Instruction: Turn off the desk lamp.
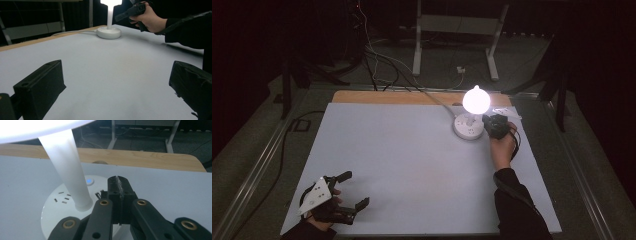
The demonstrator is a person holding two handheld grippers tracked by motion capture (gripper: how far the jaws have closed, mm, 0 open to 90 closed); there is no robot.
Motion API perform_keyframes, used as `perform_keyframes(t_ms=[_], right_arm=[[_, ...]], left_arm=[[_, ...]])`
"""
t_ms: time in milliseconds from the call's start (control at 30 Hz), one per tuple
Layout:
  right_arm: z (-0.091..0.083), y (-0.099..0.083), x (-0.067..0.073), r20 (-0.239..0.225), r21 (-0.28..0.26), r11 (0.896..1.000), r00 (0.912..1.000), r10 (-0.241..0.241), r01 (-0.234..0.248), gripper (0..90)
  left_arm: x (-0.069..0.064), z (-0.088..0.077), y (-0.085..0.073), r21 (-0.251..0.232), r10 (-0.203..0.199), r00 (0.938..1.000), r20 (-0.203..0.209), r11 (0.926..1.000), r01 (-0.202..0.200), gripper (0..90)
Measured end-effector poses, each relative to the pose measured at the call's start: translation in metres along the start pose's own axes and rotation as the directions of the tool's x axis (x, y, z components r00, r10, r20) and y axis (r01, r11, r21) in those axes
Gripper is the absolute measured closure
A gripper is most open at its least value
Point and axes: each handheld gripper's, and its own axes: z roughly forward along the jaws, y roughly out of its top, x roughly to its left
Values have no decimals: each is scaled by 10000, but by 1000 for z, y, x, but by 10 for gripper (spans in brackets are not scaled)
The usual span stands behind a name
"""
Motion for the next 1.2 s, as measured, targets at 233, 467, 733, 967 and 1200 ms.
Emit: perform_keyframes(t_ms=[233,467,733,967,1200], right_arm=[[2,-5,2,-5,71,9999,9999,-103,103,895],[9,-12,4,6,397,9991,9999,-144,144,893],[15,-17,7,1,638,9977,9997,-236,236,893],[18,-19,7,3,715,9970,9995,-307,306,894],[17,-23,2,-286,486,9988,9996,-2,16,896]], left_arm=[[0,1,0,95,38,10000,-66,9999,-38,5],[0,0,0,75,36,10000,-73,10000,-36,5],[0,0,0,10,-3,10000,-87,10000,4,5],[0,0,0,49,2,10000,-68,10000,-1,5],[0,0,0,11,-30,10000,-66,10000,30,5]])
